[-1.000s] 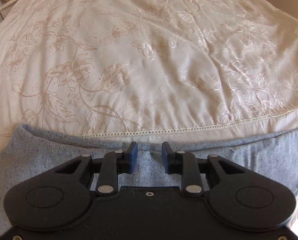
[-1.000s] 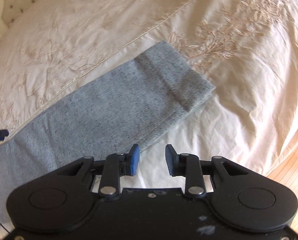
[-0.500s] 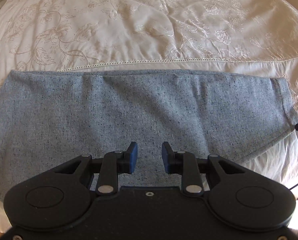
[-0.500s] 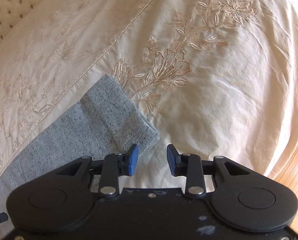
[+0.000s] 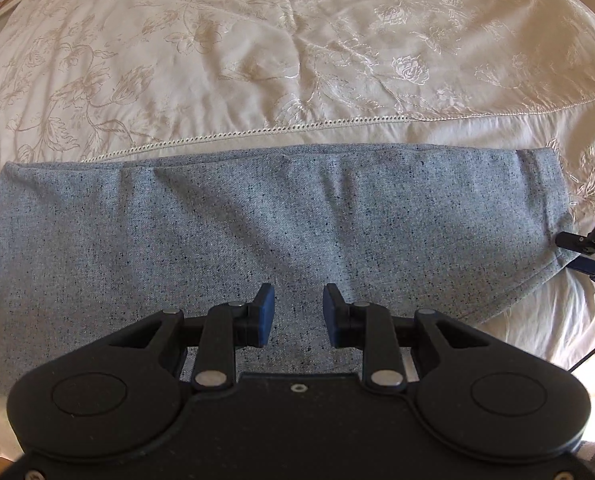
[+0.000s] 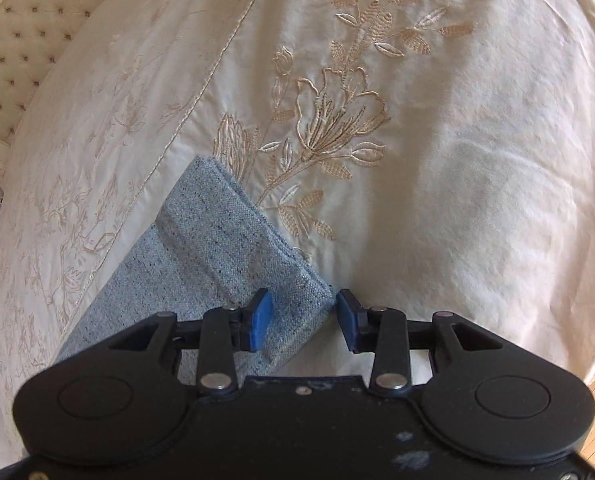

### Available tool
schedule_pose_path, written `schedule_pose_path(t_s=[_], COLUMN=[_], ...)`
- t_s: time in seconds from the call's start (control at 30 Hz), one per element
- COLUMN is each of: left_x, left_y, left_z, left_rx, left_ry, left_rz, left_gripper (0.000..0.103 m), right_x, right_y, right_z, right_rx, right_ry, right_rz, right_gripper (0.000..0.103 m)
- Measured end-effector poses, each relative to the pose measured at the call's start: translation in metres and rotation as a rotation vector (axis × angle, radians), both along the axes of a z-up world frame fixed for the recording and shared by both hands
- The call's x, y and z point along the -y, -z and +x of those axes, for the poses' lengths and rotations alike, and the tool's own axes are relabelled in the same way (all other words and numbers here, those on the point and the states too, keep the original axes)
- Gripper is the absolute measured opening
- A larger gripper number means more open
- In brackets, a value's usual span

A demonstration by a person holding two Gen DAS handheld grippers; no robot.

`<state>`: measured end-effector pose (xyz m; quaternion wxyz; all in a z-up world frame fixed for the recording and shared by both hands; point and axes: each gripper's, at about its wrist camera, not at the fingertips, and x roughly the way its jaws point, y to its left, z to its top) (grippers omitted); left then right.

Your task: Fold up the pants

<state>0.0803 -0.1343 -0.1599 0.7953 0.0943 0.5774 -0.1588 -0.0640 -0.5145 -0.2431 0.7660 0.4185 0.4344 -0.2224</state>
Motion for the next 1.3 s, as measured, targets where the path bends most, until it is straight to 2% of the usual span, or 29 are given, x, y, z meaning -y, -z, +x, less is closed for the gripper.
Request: schedule_pose_path(t_s=[0.1, 0.13, 0.17, 0.2, 0.23, 0.47, 0.6, 0.67, 0.73, 0.8, 0.87, 0.97, 1.1, 1.2, 1.3], left_x=[0.008, 0.011, 0.014, 0.017, 0.020, 0.038, 0.040, 0.040, 0.045, 0.051, 0.054, 0.046, 0.032, 0.027, 0.028], left_y=[0.002, 0.003, 0.004, 0.006, 0.009, 0.025, 0.037, 0.048, 0.061, 0.065, 0.058, 0.041, 0.023, 0.026, 0.042], left_z=[-0.001, -0.001, -0.001, 0.001, 0.003, 0.033, 0.062, 0.078, 0.091, 0.096, 0.097, 0.088, 0.057, 0.034, 0.027], left_rx=[0.000, 0.002, 0.002, 0.000, -0.004, -0.013, -0.014, -0.046, -0.084, -0.081, -0.059, -0.033, -0.032, -0.057, -0.110], left_ry=[0.021, 0.023, 0.031, 0.037, 0.043, 0.034, -0.057, -0.096, -0.096, -0.068, -0.052, -0.071, -0.076, -0.049, -0.022], left_rz=[0.014, 0.012, 0.016, 0.019, 0.020, 0.026, 0.044, 0.049, 0.070, 0.097, 0.103, 0.064, 0.028, 0.028, 0.052], left_gripper=[0.036, 0.036, 0.036, 0.036, 0.036, 0.036, 0.035, 0.034, 0.034, 0.033, 0.033, 0.033, 0.033, 0.033, 0.033], right_x=[0.002, 0.002, 0.002, 0.002, 0.002, -0.005, -0.007, -0.009, -0.012, -0.014, -0.014, -0.016, -0.018, -0.020, -0.024], right_y=[0.002, 0.001, 0.000, -0.002, -0.003, -0.042, -0.058, -0.064, -0.067, -0.069, -0.070, -0.075, -0.077, -0.077, -0.079], right_z=[0.003, 0.004, 0.005, 0.006, 0.006, 0.007, 0.005, 0.006, 0.012, 0.016, 0.015, 0.014, 0.017, 0.020, 0.022], right_rx=[0.009, 0.011, 0.016, 0.024, 0.031, 0.082, 0.105, 0.112, 0.112, 0.114, 0.113, 0.117, 0.115, 0.108, 0.099], right_ry=[-0.013, -0.033, -0.059, -0.088, -0.105, -0.188, -0.205, -0.218, -0.228, -0.234, -0.241, -0.254, -0.260, -0.259, -0.256], right_rz=[0.014, 0.013, 0.016, 0.027, 0.035, -0.017, -0.024, -0.028, -0.032, -0.038, -0.045, -0.052, -0.062, -0.074, -0.095], right_gripper=[0.042, 0.039, 0.035, 0.015, 0.012, 0.012, 0.012, 0.012, 0.012, 0.012, 0.012, 0.012, 0.012, 0.012, 0.012])
